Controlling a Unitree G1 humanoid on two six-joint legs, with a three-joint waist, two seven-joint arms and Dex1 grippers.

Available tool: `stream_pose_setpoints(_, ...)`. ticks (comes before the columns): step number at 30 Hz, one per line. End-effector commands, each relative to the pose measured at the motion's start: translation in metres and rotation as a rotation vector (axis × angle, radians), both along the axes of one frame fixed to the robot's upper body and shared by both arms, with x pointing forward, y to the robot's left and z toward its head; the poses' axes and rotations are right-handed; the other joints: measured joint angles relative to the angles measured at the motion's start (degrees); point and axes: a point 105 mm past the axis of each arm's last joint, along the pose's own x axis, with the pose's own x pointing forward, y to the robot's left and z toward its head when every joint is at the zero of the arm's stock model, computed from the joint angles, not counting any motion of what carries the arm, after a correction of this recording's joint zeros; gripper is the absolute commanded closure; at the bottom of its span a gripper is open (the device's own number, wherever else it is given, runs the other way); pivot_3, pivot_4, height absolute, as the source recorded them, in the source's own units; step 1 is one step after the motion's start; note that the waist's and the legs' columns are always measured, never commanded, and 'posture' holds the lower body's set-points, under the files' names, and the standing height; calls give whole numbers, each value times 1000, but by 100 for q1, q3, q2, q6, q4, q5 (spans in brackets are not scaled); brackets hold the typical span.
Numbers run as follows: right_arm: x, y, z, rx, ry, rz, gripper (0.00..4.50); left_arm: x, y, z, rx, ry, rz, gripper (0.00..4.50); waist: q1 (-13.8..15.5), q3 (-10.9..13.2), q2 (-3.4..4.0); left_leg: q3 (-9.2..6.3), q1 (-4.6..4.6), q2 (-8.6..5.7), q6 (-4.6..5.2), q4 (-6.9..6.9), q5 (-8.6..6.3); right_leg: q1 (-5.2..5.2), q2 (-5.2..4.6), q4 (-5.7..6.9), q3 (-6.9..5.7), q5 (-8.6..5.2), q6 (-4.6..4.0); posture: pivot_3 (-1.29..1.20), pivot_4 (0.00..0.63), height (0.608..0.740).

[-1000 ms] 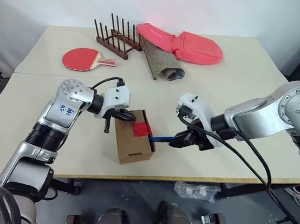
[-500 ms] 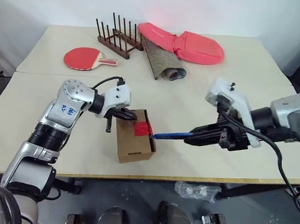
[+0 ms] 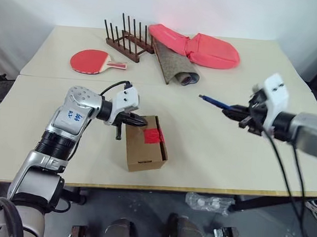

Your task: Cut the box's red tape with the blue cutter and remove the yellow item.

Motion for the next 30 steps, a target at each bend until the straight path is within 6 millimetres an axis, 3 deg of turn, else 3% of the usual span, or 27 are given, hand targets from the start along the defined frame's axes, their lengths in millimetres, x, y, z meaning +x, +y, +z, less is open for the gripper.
stream_pose_setpoints(1,10,-15,8,21,-171,-97,4339,5,3,-12,-37,41,76,4500,8,1,0,0,0,-1,1,0,1,1,0,6,0,1,1,0,150,740)
stream_pose_setpoints(6,26,-29,-26,78,-147,-213,4339,17,-5,16,-214,-16,136,4500,-11,12,1,2,-2,-4,2,1,1,3,10,3,1,7,1,0,150,740)
stream_pose_setpoints(7,26,-28,-33,86,-143,-209,3625,19,-4,24,-250,-23,157,4500,-20,14,1,2,-7,-3,1,0,1,-2,13,3,2,7,1,0,150,740)
stream_pose_setpoints(9,27,-27,-41,95,-135,-202,3133,20,-1,34,-290,-32,174,4500,-50,16,-2,4,-11,-4,-5,-4,1,-5,27,-3,-1,7,0,0,150,740)
stream_pose_setpoints(15,35,-34,-57,89,-136,-228,982,15,22,63,-414,-114,248,4500,-178,27,2,10,-12,-4,-16,-20,4,-11,35,-15,0,7,0,0,150,740)
stream_pose_setpoints(17,40,-37,-55,82,-168,-248,830,11,37,71,-476,-116,296,4500,-199,31,5,10,-10,-3,-17,-20,4,-11,35,-13,1,7,0,0,150,740)
stream_pose_setpoints(18,41,-38,-55,88,-172,-251,342,7,43,74,-502,-117,314,4500,-215,33,8,12,-8,-2,-17,-19,5,-11,35,-11,4,6,0,0,150,740)
stream_pose_setpoints(20,42,-36,-50,104,-192,-247,98,-6,55,69,-510,-117,298,4500,-253,36,14,13,-5,-1,-18,-20,5,-11,34,-8,8,6,0,0,150,740)
stream_pose_setpoints(30,56,-34,-48,161,-181,-302,98,-43,104,22,-457,-150,458,4500,-272,49,33,15,-1,10,-24,-17,4,-11,31,0,12,5,-3,0,150,740)
